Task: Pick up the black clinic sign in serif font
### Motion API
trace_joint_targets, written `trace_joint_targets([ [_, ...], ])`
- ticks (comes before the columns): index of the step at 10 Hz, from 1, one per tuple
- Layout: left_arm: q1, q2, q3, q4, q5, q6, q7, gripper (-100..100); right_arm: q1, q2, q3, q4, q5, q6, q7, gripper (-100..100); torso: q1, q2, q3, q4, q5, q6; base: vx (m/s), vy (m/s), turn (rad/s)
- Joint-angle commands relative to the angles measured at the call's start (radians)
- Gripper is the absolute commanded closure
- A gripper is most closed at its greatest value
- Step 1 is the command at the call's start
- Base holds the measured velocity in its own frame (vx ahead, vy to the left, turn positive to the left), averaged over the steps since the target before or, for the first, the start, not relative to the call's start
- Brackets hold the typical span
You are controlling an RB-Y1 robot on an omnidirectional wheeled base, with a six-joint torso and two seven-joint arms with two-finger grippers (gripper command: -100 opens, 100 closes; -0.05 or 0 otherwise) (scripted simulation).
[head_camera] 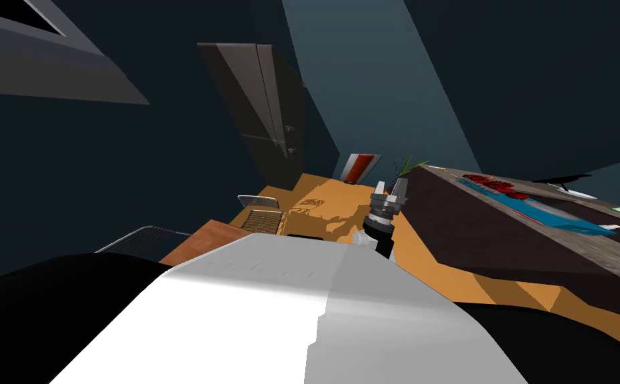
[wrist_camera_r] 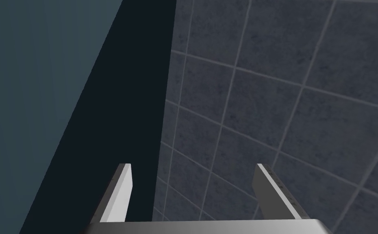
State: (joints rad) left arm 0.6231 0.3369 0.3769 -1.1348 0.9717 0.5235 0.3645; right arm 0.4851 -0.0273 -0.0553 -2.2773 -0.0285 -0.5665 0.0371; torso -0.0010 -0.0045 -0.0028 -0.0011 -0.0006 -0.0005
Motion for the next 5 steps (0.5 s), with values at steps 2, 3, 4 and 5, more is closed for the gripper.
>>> trace_joint_targets([
  [2, -0.003, 0.018, 0.010, 0.070, 0.050, 0.048, 0.009, -100, 0.000, 0.000, 0.000, 0.000, 0.000, 0.000, 0.000, 0, 0.000, 0.001, 0.000, 0.000, 0.000, 0.000, 0.067, 0.010, -0.066],
  [3, 0.000, 0.027, 0.016, 0.098, 0.070, 0.074, 0.019, -100, 0.000, 0.000, 0.000, 0.000, 0.000, 0.000, 0.000, 0, -0.001, 0.001, 0.001, 0.000, 0.000, 0.000, 0.075, -0.003, -0.128],
  [4, 0.000, 0.027, 0.016, 0.098, 0.070, 0.074, 0.019, -100, 0.000, 0.000, 0.000, 0.000, 0.000, 0.000, 0.000, 0, -0.002, 0.001, 0.000, 0.000, 0.000, 0.000, 0.058, 0.006, -0.035],
  [5, 0.002, 0.036, 0.023, 0.123, 0.087, 0.098, 0.028, -100, 0.000, 0.000, 0.000, 0.000, 0.000, 0.000, 0.000, 0, -0.001, 0.002, 0.001, 0.000, 0.000, 0.000, 0.052, 0.015, -0.067],
])
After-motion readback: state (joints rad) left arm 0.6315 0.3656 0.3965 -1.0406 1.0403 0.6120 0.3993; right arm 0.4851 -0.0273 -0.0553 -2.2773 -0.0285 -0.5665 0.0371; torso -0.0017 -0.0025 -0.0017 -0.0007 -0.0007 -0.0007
